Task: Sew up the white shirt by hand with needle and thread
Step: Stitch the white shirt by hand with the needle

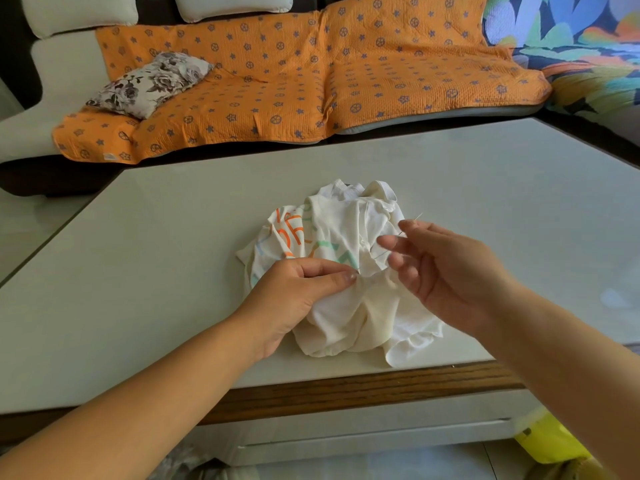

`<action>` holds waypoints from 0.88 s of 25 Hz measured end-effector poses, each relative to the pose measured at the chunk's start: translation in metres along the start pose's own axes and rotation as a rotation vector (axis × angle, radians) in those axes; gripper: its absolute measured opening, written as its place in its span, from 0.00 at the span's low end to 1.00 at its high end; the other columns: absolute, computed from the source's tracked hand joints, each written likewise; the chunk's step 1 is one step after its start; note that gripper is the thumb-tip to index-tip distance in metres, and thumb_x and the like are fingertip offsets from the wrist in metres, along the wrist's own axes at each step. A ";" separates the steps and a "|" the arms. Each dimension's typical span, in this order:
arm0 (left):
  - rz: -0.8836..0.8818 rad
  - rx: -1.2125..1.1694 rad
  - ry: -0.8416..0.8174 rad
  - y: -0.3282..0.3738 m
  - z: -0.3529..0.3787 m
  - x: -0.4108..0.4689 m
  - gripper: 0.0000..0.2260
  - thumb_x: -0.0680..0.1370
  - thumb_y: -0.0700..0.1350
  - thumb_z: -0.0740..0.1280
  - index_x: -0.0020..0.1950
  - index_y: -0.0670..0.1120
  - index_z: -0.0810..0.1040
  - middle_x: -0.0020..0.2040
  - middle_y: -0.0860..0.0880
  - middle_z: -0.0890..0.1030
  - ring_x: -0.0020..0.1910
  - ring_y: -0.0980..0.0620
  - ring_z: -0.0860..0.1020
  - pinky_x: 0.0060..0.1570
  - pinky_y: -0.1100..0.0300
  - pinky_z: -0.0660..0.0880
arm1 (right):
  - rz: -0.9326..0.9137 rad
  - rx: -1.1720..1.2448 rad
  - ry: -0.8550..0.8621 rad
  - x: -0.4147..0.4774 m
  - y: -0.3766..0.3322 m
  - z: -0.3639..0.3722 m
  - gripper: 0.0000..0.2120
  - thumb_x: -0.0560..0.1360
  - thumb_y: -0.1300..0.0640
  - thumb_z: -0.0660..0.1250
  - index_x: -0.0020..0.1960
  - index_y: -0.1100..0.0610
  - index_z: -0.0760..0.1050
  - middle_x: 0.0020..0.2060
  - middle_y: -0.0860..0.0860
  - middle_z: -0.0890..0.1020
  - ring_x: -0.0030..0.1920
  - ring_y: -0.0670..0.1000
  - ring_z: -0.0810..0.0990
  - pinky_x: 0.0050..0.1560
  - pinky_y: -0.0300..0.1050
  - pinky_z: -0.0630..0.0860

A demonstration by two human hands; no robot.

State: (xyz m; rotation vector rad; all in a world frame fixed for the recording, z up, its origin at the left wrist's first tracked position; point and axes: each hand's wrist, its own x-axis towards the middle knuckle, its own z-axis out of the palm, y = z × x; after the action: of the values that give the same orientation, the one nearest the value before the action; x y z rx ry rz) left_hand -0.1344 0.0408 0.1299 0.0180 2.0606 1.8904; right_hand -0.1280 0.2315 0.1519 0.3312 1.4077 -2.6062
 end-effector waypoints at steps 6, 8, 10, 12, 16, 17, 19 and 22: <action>-0.024 0.050 0.012 0.001 0.000 -0.001 0.04 0.73 0.44 0.72 0.46 0.49 0.86 0.44 0.50 0.86 0.43 0.58 0.83 0.42 0.68 0.74 | -0.152 0.080 0.170 0.020 -0.022 -0.024 0.07 0.82 0.64 0.58 0.48 0.58 0.73 0.30 0.54 0.80 0.39 0.55 0.86 0.47 0.54 0.83; -0.028 0.069 0.017 0.000 -0.001 -0.002 0.04 0.73 0.44 0.73 0.45 0.49 0.86 0.44 0.51 0.86 0.42 0.59 0.82 0.42 0.68 0.73 | -0.254 -0.093 0.274 0.024 -0.028 -0.033 0.05 0.81 0.62 0.60 0.49 0.56 0.74 0.30 0.52 0.81 0.43 0.53 0.86 0.57 0.55 0.79; -0.030 0.080 0.017 0.000 -0.002 -0.002 0.03 0.73 0.44 0.73 0.45 0.49 0.86 0.44 0.51 0.86 0.43 0.59 0.82 0.43 0.66 0.73 | -0.323 -0.240 0.371 0.025 -0.031 -0.041 0.04 0.81 0.60 0.61 0.52 0.55 0.75 0.33 0.51 0.81 0.45 0.52 0.86 0.62 0.52 0.76; -0.035 0.088 0.020 0.001 -0.002 -0.002 0.03 0.73 0.45 0.73 0.44 0.49 0.86 0.43 0.51 0.86 0.42 0.59 0.82 0.43 0.66 0.73 | -0.389 -0.383 0.455 0.027 -0.032 -0.049 0.04 0.81 0.58 0.61 0.54 0.54 0.75 0.36 0.50 0.82 0.46 0.51 0.86 0.64 0.49 0.74; -0.035 0.101 0.018 0.002 -0.001 -0.003 0.03 0.73 0.45 0.73 0.43 0.50 0.86 0.42 0.51 0.86 0.42 0.59 0.82 0.43 0.66 0.73 | -0.490 -0.678 0.570 0.027 -0.032 -0.060 0.05 0.81 0.54 0.62 0.54 0.51 0.75 0.38 0.48 0.84 0.48 0.49 0.84 0.42 0.38 0.73; -0.032 0.105 0.017 0.002 0.000 -0.003 0.03 0.73 0.45 0.73 0.43 0.50 0.86 0.42 0.51 0.86 0.42 0.59 0.82 0.44 0.65 0.74 | -0.488 -0.732 0.583 0.027 -0.032 -0.060 0.04 0.81 0.54 0.62 0.53 0.51 0.75 0.39 0.49 0.84 0.47 0.50 0.84 0.37 0.39 0.71; -0.023 0.112 0.027 0.002 0.001 -0.002 0.03 0.73 0.44 0.73 0.44 0.49 0.86 0.44 0.50 0.86 0.43 0.57 0.83 0.46 0.63 0.75 | -0.469 -0.791 0.542 0.022 -0.031 -0.052 0.04 0.80 0.55 0.63 0.50 0.51 0.76 0.39 0.51 0.85 0.44 0.51 0.84 0.36 0.43 0.75; 0.026 0.104 0.027 0.002 0.002 -0.002 0.06 0.71 0.48 0.74 0.45 0.48 0.86 0.46 0.48 0.86 0.48 0.53 0.83 0.54 0.58 0.77 | -0.422 -0.760 0.287 0.001 -0.025 -0.021 0.04 0.80 0.60 0.64 0.48 0.56 0.77 0.37 0.52 0.84 0.32 0.51 0.82 0.30 0.41 0.77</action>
State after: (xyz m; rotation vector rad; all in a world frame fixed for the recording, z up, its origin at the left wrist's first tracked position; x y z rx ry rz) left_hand -0.1328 0.0427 0.1320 0.0442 2.1855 1.8054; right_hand -0.1327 0.2623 0.1602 0.3256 2.6620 -2.0939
